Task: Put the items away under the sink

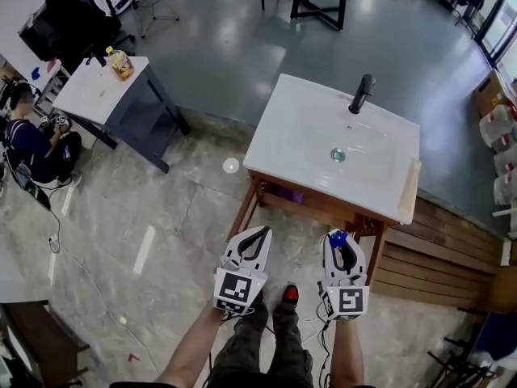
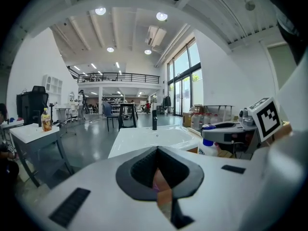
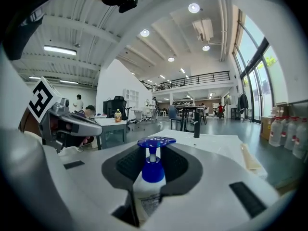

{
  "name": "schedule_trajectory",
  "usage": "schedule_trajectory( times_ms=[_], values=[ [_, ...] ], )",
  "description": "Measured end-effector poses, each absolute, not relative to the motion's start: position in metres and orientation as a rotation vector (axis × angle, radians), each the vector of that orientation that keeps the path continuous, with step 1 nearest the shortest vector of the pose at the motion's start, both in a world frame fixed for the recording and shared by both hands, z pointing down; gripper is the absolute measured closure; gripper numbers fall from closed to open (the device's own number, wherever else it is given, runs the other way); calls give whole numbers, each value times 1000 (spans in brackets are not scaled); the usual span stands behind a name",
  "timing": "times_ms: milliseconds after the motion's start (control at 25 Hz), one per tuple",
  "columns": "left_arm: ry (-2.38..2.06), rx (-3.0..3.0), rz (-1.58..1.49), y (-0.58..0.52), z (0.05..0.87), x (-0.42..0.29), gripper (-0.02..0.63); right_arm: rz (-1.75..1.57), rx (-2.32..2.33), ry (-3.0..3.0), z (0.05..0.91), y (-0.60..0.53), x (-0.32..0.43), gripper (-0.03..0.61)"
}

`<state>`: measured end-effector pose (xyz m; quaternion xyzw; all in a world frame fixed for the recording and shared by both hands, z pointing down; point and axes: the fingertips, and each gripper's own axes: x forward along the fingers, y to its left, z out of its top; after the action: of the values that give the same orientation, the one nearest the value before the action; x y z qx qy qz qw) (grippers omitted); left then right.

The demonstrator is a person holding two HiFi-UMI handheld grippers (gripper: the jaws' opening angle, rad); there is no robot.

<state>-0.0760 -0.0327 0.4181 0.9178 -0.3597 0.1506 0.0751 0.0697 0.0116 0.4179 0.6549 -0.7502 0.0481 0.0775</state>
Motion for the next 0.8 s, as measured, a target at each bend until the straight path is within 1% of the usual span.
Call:
schedule_trajectory(
  times_ms=[400,800],
  values=[
    [-1143,2695,470,-30,493,-77,607,169,1886,-2306,496,2,70,468],
    [-1162,2659,480,-36,585,-76,607,169,1899,-2322,575,-11,76,468]
  ],
)
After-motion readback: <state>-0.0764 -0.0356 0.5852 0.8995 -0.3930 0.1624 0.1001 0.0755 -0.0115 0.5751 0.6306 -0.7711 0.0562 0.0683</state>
